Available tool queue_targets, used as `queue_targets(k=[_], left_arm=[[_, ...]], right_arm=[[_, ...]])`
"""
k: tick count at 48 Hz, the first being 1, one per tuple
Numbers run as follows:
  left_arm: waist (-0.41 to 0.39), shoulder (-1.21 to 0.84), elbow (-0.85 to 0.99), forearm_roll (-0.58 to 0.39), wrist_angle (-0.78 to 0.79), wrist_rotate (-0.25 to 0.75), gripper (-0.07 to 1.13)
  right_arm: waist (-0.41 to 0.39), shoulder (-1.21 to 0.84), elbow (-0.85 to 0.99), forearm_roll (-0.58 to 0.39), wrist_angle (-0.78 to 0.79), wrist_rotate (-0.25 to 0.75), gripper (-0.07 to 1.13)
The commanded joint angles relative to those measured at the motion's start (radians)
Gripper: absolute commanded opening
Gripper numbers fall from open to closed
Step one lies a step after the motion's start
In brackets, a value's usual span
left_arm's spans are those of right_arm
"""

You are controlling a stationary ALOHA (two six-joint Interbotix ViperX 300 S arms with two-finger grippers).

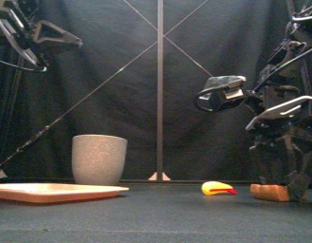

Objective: Pick the pie then place it in the grey bowl
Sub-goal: Place pie in the grey bowl

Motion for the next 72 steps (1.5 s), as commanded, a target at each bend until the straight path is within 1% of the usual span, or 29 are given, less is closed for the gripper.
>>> queue_targets(k=[1,4,8,12,21,25,27,36,41,46,53,60,65,72], left_arm=[[0.003,0.005,-0.014,-0.002,-0.003,0.002,0.0],[0.003,0.005,-0.014,-0.002,-0.003,0.0,0.0],[0.003,0.005,-0.014,-0.002,-0.005,0.0,0.0],[0.003,0.005,-0.014,-0.003,-0.005,0.0,0.0],[0.003,0.005,-0.014,-0.003,-0.006,0.0,0.0],[0.003,0.005,-0.014,-0.002,-0.008,0.002,0.0],[0.003,0.005,-0.014,-0.002,-0.009,0.002,0.0],[0.003,0.005,-0.018,0.0,-0.011,0.002,0.0],[0.003,0.005,-0.015,0.0,-0.012,0.002,0.0],[0.003,0.005,-0.015,0.0,-0.012,0.002,0.0],[0.008,0.005,-0.014,0.002,-0.014,0.002,0.0],[0.011,0.005,-0.011,0.002,-0.014,0.003,0.0],[0.014,0.005,-0.005,0.003,-0.014,0.003,0.0],[0.021,0.005,0.0,0.014,-0.014,0.003,0.0]], right_arm=[[0.003,-0.018,-0.018,0.002,-0.003,-0.002,0.59],[0.008,-0.025,-0.021,0.006,-0.009,-0.003,0.53],[0.009,-0.038,-0.037,0.012,-0.034,-0.002,0.49],[0.011,-0.06,-0.064,0.023,-0.067,-0.003,0.48],[0.005,-0.114,-0.138,0.015,-0.233,-0.006,0.48],[0.002,-0.127,-0.152,0.014,-0.345,-0.011,0.48],[-0.012,-0.13,-0.156,0.011,-0.43,-0.011,0.48],[-0.086,-0.107,-0.152,-0.012,-0.756,-0.009,0.48],[-0.137,-0.072,-0.158,-0.017,-0.913,-0.008,0.48],[-0.173,-0.023,-0.176,-0.017,-1.025,-0.006,0.48],[-0.213,0.061,-0.229,-0.011,-1.103,-0.003,0.48],[-0.235,0.15,-0.322,0.0,-1.104,-0.002,0.48],[-0.247,0.207,-0.385,0.025,-1.104,-0.003,0.49],[-0.275,0.276,-0.456,0.057,-1.094,-0.005,0.53]])
